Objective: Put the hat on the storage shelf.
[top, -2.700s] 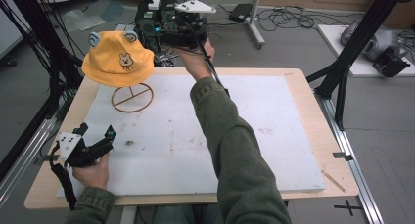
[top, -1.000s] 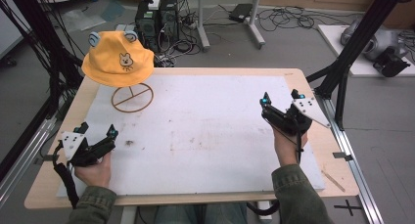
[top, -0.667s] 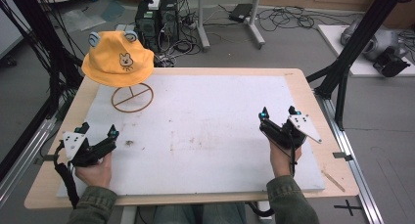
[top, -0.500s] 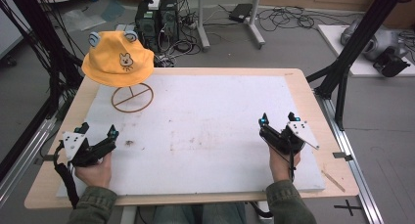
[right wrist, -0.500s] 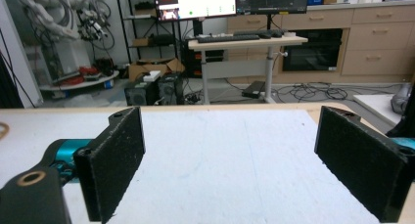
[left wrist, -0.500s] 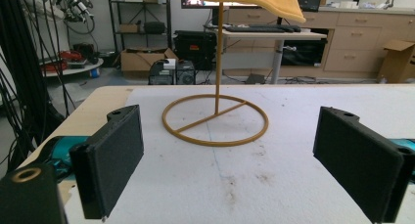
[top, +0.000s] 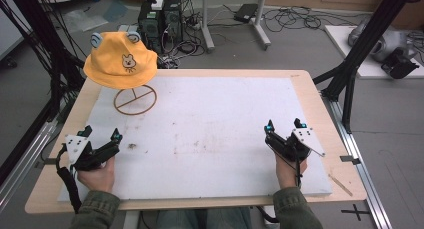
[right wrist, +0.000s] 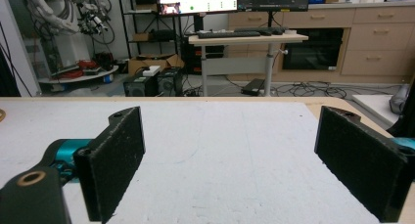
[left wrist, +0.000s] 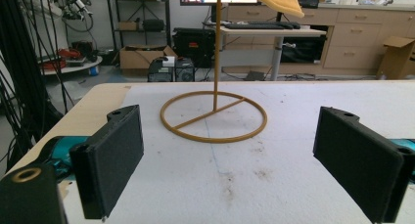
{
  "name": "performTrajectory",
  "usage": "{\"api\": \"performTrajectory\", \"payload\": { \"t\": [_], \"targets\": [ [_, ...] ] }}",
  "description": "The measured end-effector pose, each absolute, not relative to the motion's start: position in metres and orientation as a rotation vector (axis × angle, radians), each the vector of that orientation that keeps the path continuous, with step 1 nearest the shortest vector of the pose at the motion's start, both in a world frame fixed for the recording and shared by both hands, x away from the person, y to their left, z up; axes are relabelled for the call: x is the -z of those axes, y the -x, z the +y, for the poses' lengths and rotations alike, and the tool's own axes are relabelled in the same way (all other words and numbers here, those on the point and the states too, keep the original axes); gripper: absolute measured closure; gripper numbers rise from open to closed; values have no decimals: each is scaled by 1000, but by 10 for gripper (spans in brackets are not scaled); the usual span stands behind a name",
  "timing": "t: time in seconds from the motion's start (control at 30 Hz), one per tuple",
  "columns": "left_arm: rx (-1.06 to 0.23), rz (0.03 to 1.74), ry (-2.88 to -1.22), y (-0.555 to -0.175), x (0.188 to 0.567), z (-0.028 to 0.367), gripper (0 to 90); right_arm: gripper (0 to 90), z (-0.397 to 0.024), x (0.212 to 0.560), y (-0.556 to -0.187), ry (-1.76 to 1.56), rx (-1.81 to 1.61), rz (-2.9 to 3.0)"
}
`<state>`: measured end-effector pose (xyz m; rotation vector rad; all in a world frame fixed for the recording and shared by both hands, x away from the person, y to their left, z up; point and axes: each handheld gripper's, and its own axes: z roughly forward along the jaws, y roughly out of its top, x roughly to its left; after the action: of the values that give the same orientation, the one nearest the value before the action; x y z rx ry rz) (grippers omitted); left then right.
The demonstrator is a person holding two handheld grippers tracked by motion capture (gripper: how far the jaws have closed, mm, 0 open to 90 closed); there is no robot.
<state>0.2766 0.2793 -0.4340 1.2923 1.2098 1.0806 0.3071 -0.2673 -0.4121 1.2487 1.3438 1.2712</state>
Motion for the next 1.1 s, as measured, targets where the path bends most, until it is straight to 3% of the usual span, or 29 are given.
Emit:
{"api": "performTrajectory", "payload": {
  "t": [1.1],
  "targets": [
    [-1095,1200,-1301,-272,432,279,118,111,-265,412,-305,-1235,-1274,1341]
  ]
}}
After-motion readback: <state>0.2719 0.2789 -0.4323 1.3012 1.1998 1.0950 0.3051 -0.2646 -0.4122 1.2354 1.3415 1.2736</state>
